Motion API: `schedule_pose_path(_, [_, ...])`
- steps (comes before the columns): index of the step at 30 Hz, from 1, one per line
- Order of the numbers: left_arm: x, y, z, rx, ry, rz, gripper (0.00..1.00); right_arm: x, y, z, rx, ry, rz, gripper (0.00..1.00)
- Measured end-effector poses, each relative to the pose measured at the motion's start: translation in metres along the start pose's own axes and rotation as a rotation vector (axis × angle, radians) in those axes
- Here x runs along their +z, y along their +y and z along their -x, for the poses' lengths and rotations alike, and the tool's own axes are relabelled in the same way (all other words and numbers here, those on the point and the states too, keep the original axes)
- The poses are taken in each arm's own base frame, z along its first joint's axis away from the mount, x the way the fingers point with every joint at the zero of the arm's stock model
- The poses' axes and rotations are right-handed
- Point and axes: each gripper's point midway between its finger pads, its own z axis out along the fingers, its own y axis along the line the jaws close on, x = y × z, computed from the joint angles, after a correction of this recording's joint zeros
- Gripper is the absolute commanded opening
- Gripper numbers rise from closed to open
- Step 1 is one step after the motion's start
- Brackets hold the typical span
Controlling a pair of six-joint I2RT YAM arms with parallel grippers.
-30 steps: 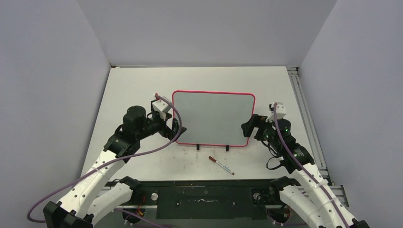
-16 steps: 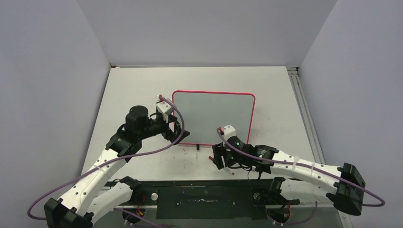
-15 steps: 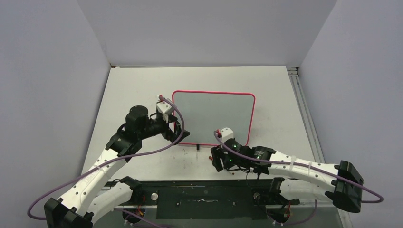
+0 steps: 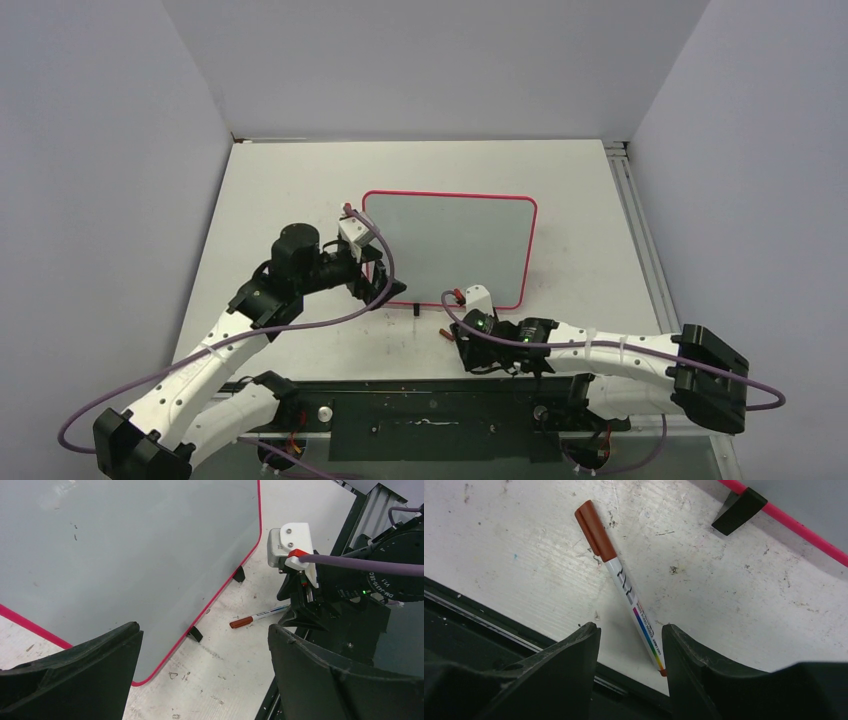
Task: Write a sentence on the whiteboard
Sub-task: Open the whiteboard marker at the center of the board.
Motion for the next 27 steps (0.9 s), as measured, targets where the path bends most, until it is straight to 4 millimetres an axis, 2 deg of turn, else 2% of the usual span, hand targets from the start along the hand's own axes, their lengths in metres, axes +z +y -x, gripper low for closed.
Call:
schedule_pose_path(7, [0.003, -0.008, -0.003, 0.006, 0.011, -0.025, 0.96, 0.011, -0.008, -0.015, -0.008, 0.042, -0.041, 0.41])
schedule_pose_path(11, [0.003, -0.008, -0.003, 0.007, 0.012, -0.027, 0.96, 0.015, -0.009, -0.017, -0.013, 0.046, -0.051, 0.35])
schedule_pose_path(13, [0.003, -0.008, -0.003, 0.007, 0.013, -0.027, 0.96, 0.017, -0.009, -0.016, -0.014, 0.043, -0.053, 0.3])
schedule_pose_path(19, [0.004, -0.011, -0.004, 0.018, 0.016, -0.037, 0.96, 0.023, -0.003, -0.008, -0.024, 0.024, -0.053, 0.06])
schedule_pose_path(25, [0.003, -0.025, -0.014, 0.082, 0.024, -0.074, 0.97, 0.02, 0.002, -0.002, -0.039, 0.041, -0.036, 0.05])
schedule_pose_path(27, [0.002, -0.036, -0.023, 0.119, 0.032, -0.105, 0.98, 0.013, 0.008, 0.01, -0.032, 0.059, 0.007, 0.05])
